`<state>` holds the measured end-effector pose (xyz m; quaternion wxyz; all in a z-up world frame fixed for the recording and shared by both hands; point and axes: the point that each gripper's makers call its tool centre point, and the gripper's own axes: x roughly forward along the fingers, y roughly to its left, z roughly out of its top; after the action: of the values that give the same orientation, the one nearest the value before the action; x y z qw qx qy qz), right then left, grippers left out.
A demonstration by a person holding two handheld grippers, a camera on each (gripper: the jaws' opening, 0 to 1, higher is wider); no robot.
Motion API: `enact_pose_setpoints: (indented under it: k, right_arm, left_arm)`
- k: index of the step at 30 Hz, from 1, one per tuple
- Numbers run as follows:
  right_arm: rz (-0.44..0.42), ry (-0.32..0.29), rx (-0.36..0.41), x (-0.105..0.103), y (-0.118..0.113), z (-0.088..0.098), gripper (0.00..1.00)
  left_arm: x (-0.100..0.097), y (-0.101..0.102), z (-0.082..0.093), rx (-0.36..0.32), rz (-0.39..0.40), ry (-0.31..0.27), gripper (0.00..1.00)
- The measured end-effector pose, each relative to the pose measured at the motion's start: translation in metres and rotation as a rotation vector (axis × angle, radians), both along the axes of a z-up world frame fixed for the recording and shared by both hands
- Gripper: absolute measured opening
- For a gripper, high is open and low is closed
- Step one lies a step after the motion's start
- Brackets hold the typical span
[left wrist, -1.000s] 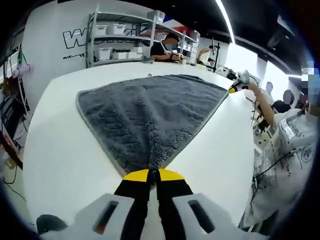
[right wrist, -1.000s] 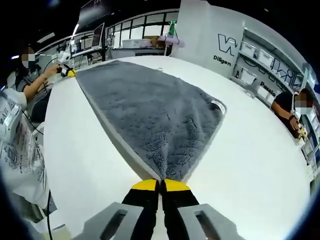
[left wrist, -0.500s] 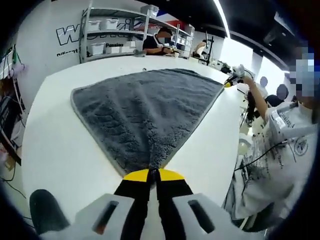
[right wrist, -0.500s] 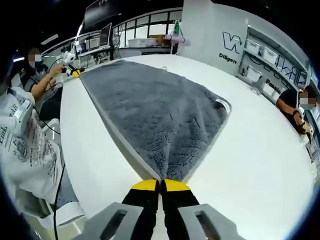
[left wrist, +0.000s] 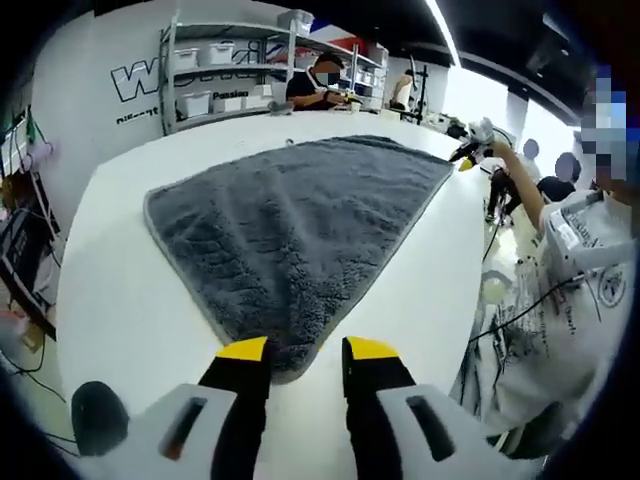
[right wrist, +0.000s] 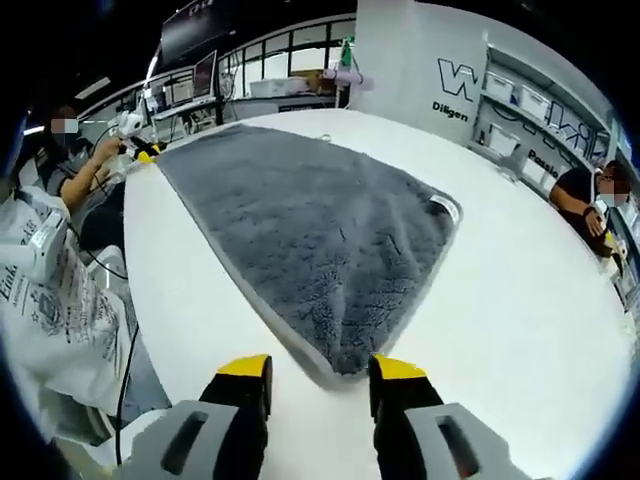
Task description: Fold the towel on the table until its edges align and the towel forms a compact rectangular stack.
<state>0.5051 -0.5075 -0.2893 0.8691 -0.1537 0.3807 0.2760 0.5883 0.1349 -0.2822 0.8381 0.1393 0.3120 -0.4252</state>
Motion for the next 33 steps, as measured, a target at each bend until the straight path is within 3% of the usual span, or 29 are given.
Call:
enact_pose_setpoints:
  k: [4, 6, 9, 12, 15, 19, 24, 33]
  right_arm:
    - [-0.053, -0.040, 0.003, -0.004, 0.002, 0.013, 0.68]
    - [-0.070, -0.062, 0.023, -0.005, 0.007, 0.020, 0.72]
    - [-0.093, -0.101, 0.049, -0.009, 0.021, 0.031, 0.82]
    - [-0.120, -0.125, 0.023, -0.013, 0.030, 0.037, 0.92]
    - [-0.130, -0.146, -0.001, -0.018, 0.038, 0.043, 0.99]
    - [-0.145, -0.195, 0.036, -0.020, 0.052, 0.048, 0.99]
    - [-0.184, -0.215, 0.049, -0.022, 0.064, 0.047, 0.99]
    - [-0.238, -0.296, 0.072, -0.028, 0.079, 0.051, 0.99]
  left_arm:
    - [-0.002, -0.005, 0.022, -0.057, 0.026, -0.062, 0.53]
    - [-0.005, -0.008, 0.030, -0.063, 0.035, -0.091, 0.61]
    - [-0.011, -0.013, 0.033, -0.048, 0.053, -0.122, 0.70]
    - [-0.020, -0.023, 0.033, -0.025, 0.075, -0.149, 0.85]
    - [-0.031, -0.036, 0.037, -0.015, 0.083, -0.184, 0.91]
    - [-0.044, -0.067, 0.054, -0.096, 0.106, -0.261, 0.94]
    - [-0.048, -0.089, 0.064, -0.120, 0.134, -0.324, 0.99]
    - [-0.048, -0.110, 0.053, -0.166, 0.140, -0.278, 0.99]
